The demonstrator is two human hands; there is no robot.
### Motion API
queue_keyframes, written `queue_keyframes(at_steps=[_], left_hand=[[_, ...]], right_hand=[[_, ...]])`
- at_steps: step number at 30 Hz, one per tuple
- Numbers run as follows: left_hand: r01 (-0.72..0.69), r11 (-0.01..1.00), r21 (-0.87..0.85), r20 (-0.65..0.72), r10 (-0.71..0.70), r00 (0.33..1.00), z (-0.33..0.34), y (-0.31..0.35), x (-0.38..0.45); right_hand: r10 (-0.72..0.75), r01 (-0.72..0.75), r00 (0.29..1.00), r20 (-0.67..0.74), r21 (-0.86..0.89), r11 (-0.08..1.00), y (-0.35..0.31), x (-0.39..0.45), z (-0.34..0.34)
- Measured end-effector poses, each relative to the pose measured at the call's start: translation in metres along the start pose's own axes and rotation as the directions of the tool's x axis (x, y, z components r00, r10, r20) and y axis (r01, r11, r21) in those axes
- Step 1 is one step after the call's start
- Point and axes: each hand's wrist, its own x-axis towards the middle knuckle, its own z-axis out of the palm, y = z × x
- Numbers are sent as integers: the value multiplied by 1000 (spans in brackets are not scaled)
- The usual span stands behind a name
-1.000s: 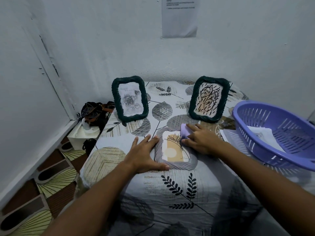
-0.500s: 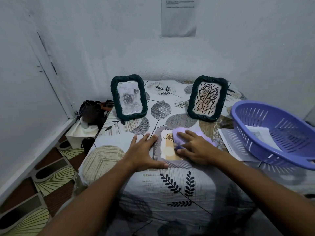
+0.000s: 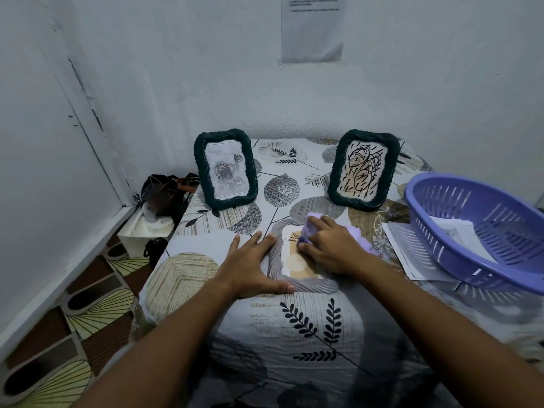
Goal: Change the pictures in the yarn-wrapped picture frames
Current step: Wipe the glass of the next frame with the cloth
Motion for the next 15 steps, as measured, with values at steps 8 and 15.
queue_keyframes(at_steps=[8, 15], left_hand=[[-16, 1000, 0, -8, 16, 1000, 2, -3, 1], [-2, 999, -33, -12, 1, 1000, 4, -4, 1]], right_hand=[[-117, 117, 993, -13, 64, 991, -20, -8, 10], [-123, 124, 992, -25, 50, 991, -2, -30, 0]])
